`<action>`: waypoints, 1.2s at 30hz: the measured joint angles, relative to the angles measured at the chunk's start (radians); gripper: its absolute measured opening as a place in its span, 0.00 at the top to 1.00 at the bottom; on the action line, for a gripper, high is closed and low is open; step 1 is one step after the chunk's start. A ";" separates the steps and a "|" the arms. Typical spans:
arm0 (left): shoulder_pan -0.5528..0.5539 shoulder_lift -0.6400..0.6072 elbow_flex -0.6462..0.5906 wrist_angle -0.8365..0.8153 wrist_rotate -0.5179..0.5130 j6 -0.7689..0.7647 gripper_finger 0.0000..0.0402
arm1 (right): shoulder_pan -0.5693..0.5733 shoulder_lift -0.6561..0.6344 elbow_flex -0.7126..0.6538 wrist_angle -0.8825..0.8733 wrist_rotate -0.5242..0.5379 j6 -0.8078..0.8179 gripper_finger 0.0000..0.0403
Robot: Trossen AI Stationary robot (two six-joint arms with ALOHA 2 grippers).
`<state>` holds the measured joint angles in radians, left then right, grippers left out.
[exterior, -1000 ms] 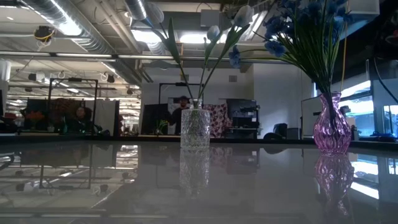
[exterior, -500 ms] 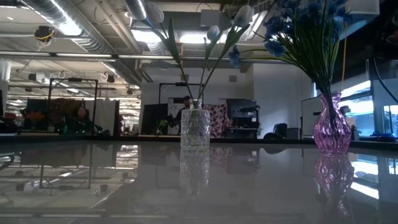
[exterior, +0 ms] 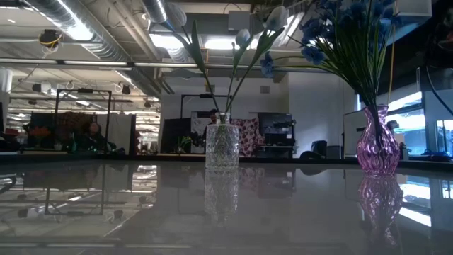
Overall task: Sort flowers into vase by color
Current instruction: Put the pink flower into the red vase
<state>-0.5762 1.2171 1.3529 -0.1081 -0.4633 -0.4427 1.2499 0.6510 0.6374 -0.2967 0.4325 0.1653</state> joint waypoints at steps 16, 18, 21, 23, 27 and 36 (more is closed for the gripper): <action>0.000 0.000 0.000 -0.016 0.000 0.009 0.63 | 0.000 0.001 0.051 -0.117 -0.045 0.119 0.93; 0.000 0.000 0.000 -0.018 0.000 0.016 0.63 | 0.000 0.001 0.051 -0.135 -0.059 0.121 0.97; 0.000 0.000 0.000 -0.019 0.000 0.040 0.63 | 0.000 0.016 0.051 -0.171 -0.059 0.174 0.93; 0.000 0.000 0.000 -0.019 0.000 0.055 0.63 | 0.000 0.033 0.052 -0.197 -0.066 0.201 0.91; 0.000 0.000 0.000 -0.019 0.000 0.061 0.63 | 0.000 0.064 0.052 -0.203 -0.129 0.207 0.90; 0.000 0.000 0.000 -0.020 0.000 0.061 0.63 | 0.000 0.060 0.073 -0.188 -0.104 0.211 0.90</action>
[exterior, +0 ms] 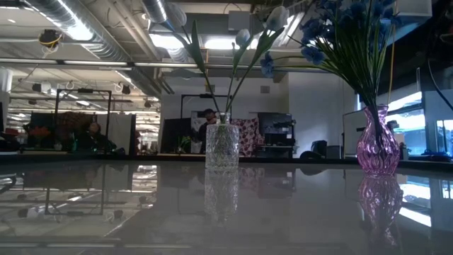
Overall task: Sort flowers into vase by color
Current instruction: Put the pink flower into the red vase
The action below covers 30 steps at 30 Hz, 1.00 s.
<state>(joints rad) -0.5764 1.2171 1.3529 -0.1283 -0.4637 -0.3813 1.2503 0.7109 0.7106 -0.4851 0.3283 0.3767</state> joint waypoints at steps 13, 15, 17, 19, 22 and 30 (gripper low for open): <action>0.000 0.000 0.000 0.000 0.000 0.000 0.63 | 0.000 -0.128 0.018 -0.021 0.097 -0.015 0.90; 0.000 0.000 0.000 0.000 0.000 -0.001 0.63 | 0.000 -0.153 -0.004 -0.010 0.098 -0.017 0.90; 0.000 0.000 0.000 0.000 0.000 -0.001 0.63 | 0.000 -0.175 -0.027 -0.003 0.098 -0.022 0.90; 0.000 0.000 0.000 0.000 0.000 -0.001 0.63 | 0.000 -0.192 -0.047 0.018 0.098 -0.039 0.90; 0.000 0.000 0.000 0.000 0.000 -0.002 0.63 | 0.000 -0.207 -0.069 0.028 0.094 -0.042 0.90; 0.000 0.000 0.000 0.000 0.000 -0.029 0.63 | 0.001 -0.211 -0.111 0.043 0.066 -0.056 0.90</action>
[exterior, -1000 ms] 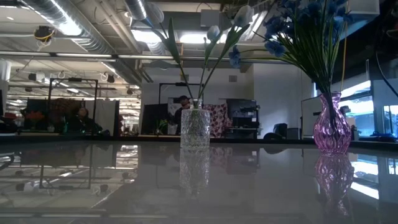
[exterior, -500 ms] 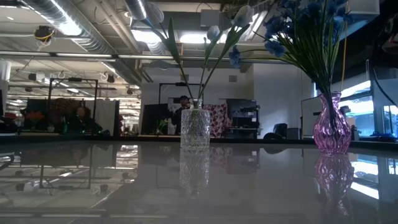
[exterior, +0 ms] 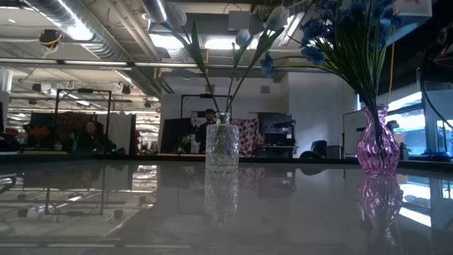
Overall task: Sort flowers into vase by color
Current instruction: Put the pink flower into the red vase
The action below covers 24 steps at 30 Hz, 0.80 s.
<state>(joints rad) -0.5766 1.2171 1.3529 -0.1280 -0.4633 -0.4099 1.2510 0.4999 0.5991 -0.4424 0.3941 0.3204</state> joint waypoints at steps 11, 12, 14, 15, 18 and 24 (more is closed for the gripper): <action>0.000 0.000 0.000 0.000 0.000 0.000 0.63 | 0.000 -0.002 0.000 -0.004 -0.048 0.065 0.89; 0.000 0.000 0.000 0.000 0.000 0.000 0.63 | 0.000 -0.002 0.000 -0.004 -0.051 0.079 0.87; 0.000 0.000 0.000 0.000 0.000 0.000 0.63 | 0.000 -0.002 0.000 -0.004 -0.069 0.107 0.83; 0.000 0.000 0.000 0.000 0.000 0.000 0.63 | 0.000 -0.002 0.000 -0.005 -0.080 0.123 0.80; 0.000 0.000 0.000 0.000 0.000 0.001 0.63 | 0.000 -0.002 0.000 -0.007 -0.125 0.155 0.69; 0.000 0.000 0.000 0.000 0.000 0.004 0.63 | 0.000 0.000 0.039 -0.097 -0.187 0.234 0.55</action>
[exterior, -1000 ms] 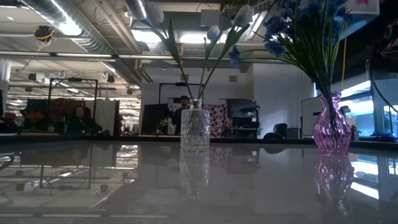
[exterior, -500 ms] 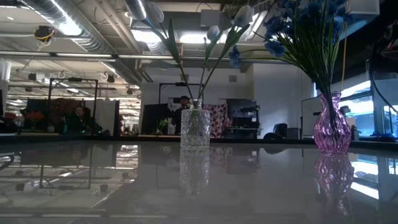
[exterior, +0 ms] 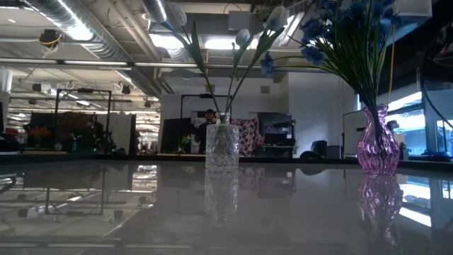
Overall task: Sort flowers into vase by color
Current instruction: Put the pink flower into the red vase
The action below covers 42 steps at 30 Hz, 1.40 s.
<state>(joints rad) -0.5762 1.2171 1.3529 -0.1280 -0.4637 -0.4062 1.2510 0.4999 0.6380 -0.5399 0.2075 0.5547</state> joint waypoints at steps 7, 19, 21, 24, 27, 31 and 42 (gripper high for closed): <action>0.000 0.000 0.000 0.000 0.000 0.016 0.63 | 0.000 -0.001 0.055 -0.138 -0.028 0.103 0.53; 0.000 0.000 0.000 0.000 0.000 0.025 0.63 | 0.000 0.000 0.057 -0.024 -0.041 0.149 0.53; 0.000 0.000 0.000 0.000 0.000 0.025 0.63 | 0.000 -0.001 0.057 -0.011 -0.018 0.148 0.53; 0.000 0.000 0.000 0.000 0.000 0.025 0.63 | -0.001 0.000 0.057 -0.002 0.001 0.150 0.53; 0.000 0.000 0.000 0.000 0.000 0.025 0.63 | -0.001 0.000 0.060 0.019 0.001 0.151 0.53; 0.000 0.000 0.000 0.000 0.000 0.025 0.63 | -0.001 0.002 0.110 -0.002 0.014 0.152 0.53; 0.000 0.000 0.000 0.000 0.000 0.025 0.63 | -0.001 0.002 0.263 -0.122 0.107 0.145 0.53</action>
<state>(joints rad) -0.5765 1.2171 1.3529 -0.1276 -0.4633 -0.3809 1.2499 0.5015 0.9011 -0.6621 0.3141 0.6998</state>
